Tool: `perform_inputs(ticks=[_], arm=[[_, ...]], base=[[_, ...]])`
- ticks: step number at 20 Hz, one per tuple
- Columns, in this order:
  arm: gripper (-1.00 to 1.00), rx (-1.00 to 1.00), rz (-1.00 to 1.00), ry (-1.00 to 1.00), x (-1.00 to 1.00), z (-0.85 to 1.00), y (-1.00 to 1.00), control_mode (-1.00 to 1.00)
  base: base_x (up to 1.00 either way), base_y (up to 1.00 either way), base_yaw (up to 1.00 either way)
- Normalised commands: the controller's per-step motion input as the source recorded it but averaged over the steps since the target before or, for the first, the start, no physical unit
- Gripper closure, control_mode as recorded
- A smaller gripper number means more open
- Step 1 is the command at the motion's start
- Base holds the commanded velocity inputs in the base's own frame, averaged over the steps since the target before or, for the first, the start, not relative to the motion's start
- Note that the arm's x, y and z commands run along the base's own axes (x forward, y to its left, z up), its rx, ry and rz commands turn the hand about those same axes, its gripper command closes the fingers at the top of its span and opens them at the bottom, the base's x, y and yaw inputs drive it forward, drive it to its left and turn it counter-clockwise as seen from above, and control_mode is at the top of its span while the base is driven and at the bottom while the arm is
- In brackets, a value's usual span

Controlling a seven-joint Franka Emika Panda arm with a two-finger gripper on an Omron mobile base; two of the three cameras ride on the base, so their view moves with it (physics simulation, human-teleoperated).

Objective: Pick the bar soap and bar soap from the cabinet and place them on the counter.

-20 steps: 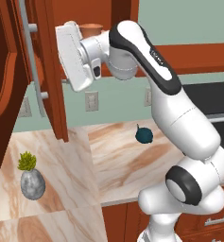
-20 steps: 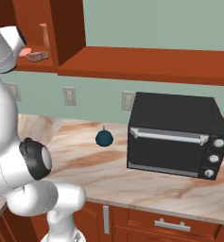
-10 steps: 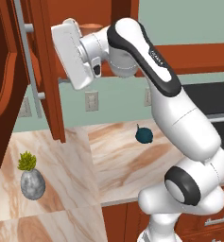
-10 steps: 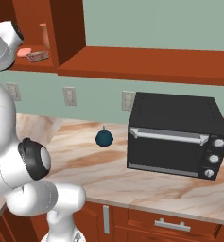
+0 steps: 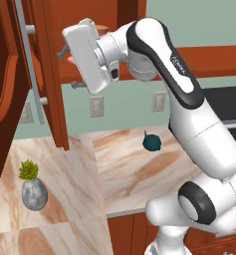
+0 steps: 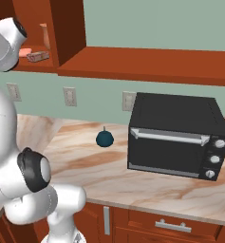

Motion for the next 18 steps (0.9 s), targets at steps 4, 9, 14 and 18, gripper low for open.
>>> perform_inputs(ticks=[4, 9, 14, 18], arm=[[-1.00, -0.09, 0.00, -0.26, -0.32, 0.00, -0.25, -1.00], [-1.00, -0.13, 0.00, -0.31, -0.32, 0.00, -0.26, -1.00], [-1.00, -0.16, 0.00, -0.33, -0.35, 0.00, -0.26, -1.00], [-1.00, -0.14, 0.00, -0.31, -0.32, 0.00, -0.38, -1.00]], base=[[0.00, 0.00, 0.00], [0.00, 0.00, 0.00], [0.00, 0.00, 0.00], [0.00, 0.00, 0.00]])
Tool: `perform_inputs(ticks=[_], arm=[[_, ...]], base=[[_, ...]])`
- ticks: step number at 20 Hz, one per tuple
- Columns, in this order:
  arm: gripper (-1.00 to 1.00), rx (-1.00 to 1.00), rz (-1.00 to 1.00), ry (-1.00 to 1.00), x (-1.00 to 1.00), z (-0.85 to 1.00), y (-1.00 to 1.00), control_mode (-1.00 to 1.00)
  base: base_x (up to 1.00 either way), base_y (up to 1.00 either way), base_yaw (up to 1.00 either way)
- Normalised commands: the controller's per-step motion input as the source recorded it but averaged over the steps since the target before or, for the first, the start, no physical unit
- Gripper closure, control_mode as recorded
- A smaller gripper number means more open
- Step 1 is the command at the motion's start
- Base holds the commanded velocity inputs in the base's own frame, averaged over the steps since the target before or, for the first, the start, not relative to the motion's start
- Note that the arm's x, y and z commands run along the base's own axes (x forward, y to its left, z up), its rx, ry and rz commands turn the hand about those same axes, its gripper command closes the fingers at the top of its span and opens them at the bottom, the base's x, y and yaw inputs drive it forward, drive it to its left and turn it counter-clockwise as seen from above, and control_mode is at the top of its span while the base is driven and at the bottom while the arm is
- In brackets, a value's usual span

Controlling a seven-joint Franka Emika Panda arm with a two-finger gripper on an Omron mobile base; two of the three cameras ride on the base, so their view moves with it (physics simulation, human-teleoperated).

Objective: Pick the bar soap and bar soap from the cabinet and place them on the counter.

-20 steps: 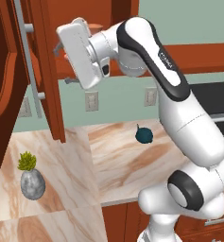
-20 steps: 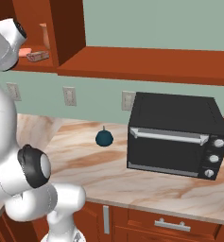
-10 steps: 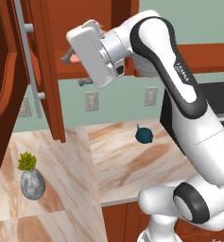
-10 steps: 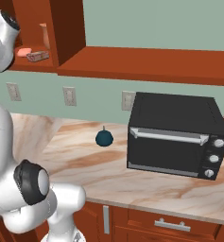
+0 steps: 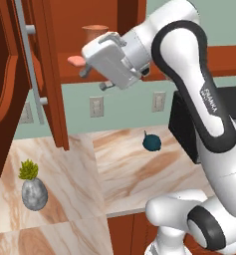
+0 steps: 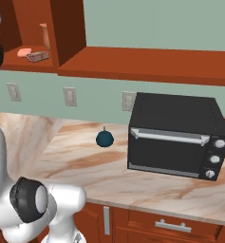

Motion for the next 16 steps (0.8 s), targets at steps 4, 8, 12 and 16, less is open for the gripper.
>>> perform_inputs(ticks=[4, 8, 12, 16], arm=[[-1.00, -0.13, 0.00, -0.32, -0.36, 0.00, -0.51, -1.00], [-1.00, -0.11, 0.00, -0.33, -0.33, 0.00, -0.54, -1.00], [-1.00, -0.10, -0.01, -0.31, -0.32, 0.00, -0.51, -1.00], [-1.00, -0.07, -0.08, -0.21, -0.33, 0.00, -0.48, -1.00]], base=[[0.00, 0.00, 0.00], [0.00, 0.00, 0.00], [0.00, 0.00, 0.00], [0.00, 0.00, 0.00]])
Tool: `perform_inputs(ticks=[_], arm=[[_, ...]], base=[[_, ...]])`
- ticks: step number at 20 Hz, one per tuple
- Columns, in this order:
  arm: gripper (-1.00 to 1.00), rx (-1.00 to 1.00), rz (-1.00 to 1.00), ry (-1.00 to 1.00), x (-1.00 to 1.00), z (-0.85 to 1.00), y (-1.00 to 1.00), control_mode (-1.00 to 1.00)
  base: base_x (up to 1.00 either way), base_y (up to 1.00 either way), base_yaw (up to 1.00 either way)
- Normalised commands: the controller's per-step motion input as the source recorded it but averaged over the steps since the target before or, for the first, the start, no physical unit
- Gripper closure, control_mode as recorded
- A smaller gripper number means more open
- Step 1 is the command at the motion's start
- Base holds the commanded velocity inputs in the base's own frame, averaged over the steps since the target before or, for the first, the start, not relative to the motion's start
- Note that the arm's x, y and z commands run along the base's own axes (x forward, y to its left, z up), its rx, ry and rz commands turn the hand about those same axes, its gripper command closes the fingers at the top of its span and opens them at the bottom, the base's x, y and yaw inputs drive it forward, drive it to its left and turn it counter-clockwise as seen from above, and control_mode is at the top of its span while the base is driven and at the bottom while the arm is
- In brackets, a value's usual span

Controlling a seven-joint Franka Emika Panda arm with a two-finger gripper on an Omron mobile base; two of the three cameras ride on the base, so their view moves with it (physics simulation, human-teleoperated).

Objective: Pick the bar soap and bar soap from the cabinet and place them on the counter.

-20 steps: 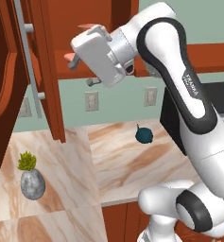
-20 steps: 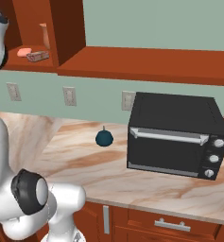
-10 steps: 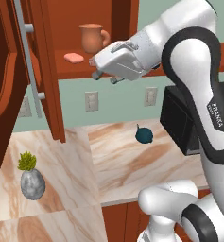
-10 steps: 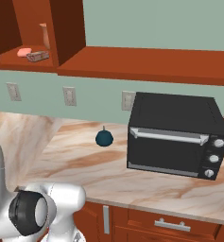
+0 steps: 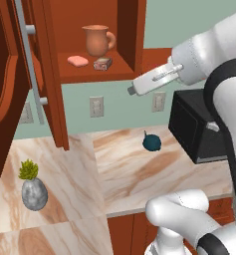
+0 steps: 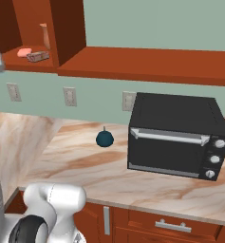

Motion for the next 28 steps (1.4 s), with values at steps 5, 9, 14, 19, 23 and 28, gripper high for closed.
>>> perform_inputs(ticks=[5, 9, 14, 19, 23, 28], arm=[[-1.00, -0.03, -0.17, -0.12, -0.26, 0.00, -0.45, -1.00], [-1.00, 0.02, -0.28, 0.02, -0.04, 0.00, -0.34, -1.00], [-1.00, 0.05, -0.32, 0.11, 0.00, 0.00, -0.23, -1.00], [-1.00, 0.03, -0.17, 0.04, 0.16, 0.02, -0.02, -1.00], [-1.00, 0.00, -0.01, 0.00, 0.25, 0.12, 0.00, -1.00], [-1.00, 0.00, 0.05, -0.03, 0.28, 0.03, 0.00, -1.00]], base=[[0.00, 0.00, 0.00], [0.00, 0.00, 0.00], [0.00, 0.00, 0.00], [0.00, 0.00, 0.00], [0.00, 0.00, 0.00], [0.00, 0.00, 0.00]])
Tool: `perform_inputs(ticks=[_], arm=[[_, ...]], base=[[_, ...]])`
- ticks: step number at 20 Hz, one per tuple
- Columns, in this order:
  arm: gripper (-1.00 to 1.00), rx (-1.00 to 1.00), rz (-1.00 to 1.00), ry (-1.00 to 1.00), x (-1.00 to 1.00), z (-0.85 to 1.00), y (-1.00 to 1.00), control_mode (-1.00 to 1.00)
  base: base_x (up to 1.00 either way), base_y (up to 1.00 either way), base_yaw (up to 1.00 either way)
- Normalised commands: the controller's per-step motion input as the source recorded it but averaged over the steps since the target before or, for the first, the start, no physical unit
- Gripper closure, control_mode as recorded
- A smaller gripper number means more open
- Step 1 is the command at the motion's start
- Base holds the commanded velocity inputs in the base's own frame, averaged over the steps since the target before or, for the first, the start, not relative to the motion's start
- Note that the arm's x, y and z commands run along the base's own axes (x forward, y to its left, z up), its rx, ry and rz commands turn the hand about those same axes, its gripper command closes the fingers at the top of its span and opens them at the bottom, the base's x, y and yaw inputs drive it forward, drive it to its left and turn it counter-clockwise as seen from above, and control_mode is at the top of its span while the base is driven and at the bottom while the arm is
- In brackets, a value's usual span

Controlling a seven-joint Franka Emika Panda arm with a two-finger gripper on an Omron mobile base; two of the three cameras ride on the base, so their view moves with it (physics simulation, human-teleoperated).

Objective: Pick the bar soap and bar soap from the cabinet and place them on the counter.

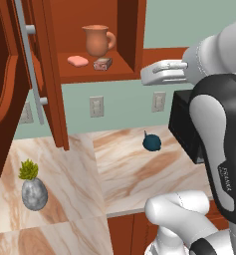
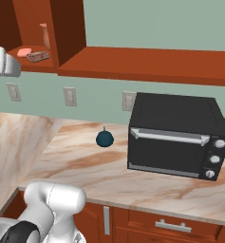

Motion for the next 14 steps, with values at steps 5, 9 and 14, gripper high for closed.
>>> perform_inputs(ticks=[5, 9, 14], arm=[[-1.00, 0.00, 0.07, -0.07, 0.24, 0.00, 0.00, -1.00], [-1.00, 0.00, 0.01, -0.04, 0.21, 0.00, 0.00, -1.00], [-1.00, -0.01, 0.00, 0.00, 0.25, 0.00, 0.00, -1.00]], base=[[0.00, 0.00, 0.00], [0.00, 0.00, 0.00], [0.00, 0.00, 0.00]])
